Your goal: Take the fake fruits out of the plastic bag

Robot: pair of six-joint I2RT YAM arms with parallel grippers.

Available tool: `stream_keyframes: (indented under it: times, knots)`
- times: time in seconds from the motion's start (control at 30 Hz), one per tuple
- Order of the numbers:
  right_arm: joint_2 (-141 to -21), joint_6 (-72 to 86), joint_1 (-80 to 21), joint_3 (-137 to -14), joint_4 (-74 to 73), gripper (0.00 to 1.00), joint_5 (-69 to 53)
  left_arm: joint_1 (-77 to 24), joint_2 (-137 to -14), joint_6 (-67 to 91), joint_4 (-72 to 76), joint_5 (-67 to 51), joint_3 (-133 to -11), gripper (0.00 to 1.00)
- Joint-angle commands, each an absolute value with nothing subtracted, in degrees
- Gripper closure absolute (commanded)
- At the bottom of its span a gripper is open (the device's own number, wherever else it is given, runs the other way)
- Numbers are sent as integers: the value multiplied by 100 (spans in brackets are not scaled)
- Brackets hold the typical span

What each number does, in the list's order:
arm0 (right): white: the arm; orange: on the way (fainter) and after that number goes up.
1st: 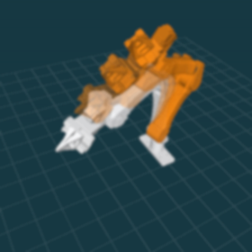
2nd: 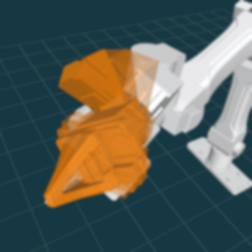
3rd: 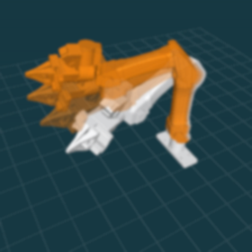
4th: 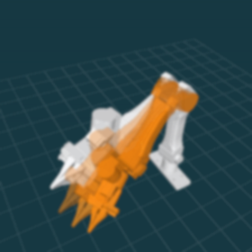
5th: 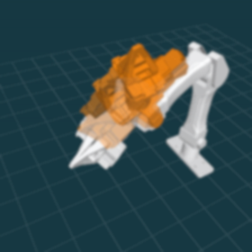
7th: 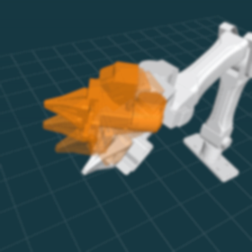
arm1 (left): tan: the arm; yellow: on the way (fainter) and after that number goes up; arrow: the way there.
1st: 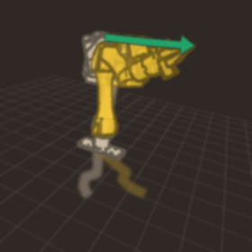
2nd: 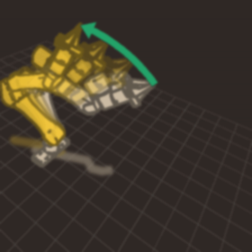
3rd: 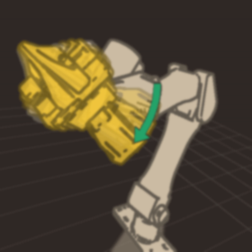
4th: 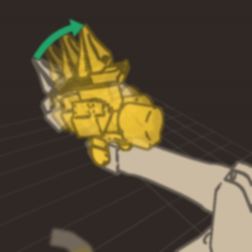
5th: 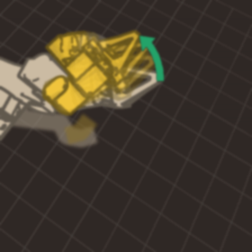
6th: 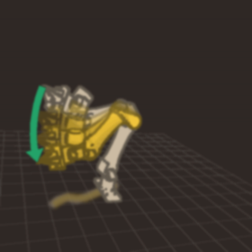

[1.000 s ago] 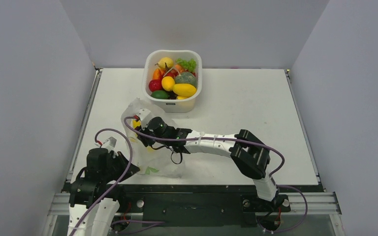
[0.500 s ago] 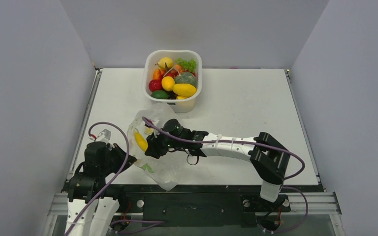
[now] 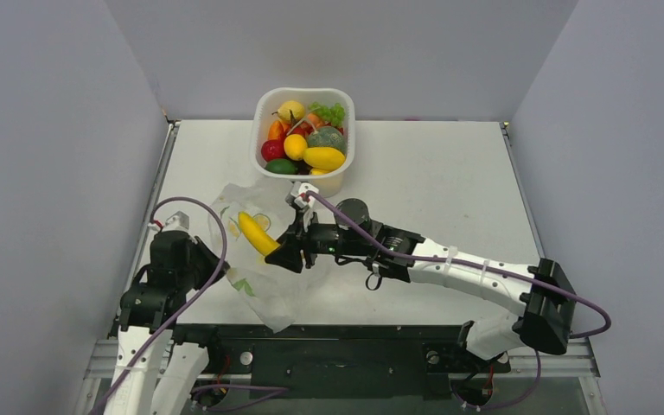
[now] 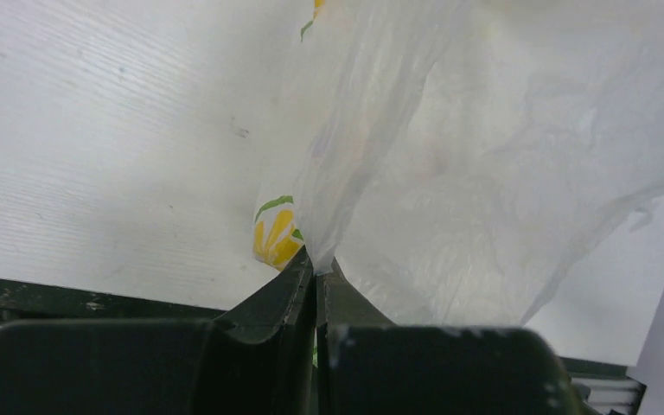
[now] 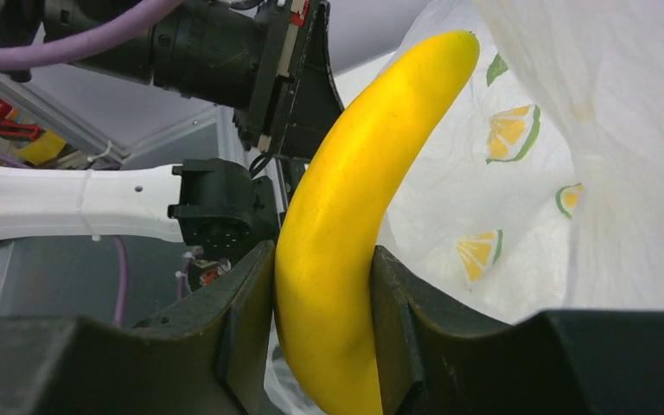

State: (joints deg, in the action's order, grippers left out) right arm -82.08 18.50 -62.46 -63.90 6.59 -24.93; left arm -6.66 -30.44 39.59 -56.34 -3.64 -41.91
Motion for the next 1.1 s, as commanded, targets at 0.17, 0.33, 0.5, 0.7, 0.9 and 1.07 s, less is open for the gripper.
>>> stream_keyframes:
  times: [0.17, 0.33, 0.5, 0.7, 0.9, 1.07]
  knots:
    - [-6968, 1528, -5915, -6101, 341, 100, -2073, -621, -4166, 3123, -5244, 1831, -5942, 100]
    - [-6520, 1486, -5566, -5773, 298, 100, -1211, -544, -4549, 2654, -5185, 3403, -6271, 100]
    - [-6436, 1915, -5018, -5530, 588, 100, -649, -394, -4404, 2216, -4725, 3810, -6134, 100]
    - [-6965, 2363, -4335, -5728, 1043, 100, -576, -335, -4357, 2005, -4499, 3751, -5922, 100]
    - [-8141, 2631, -3705, -6683, 1172, 100, -742, -334, -3892, 1724, -4192, 3689, -5417, 100]
    - [-9349, 2652, -3412, -7857, 1143, 100, -946, -341, -3392, 1385, -3959, 3689, -4963, 85]
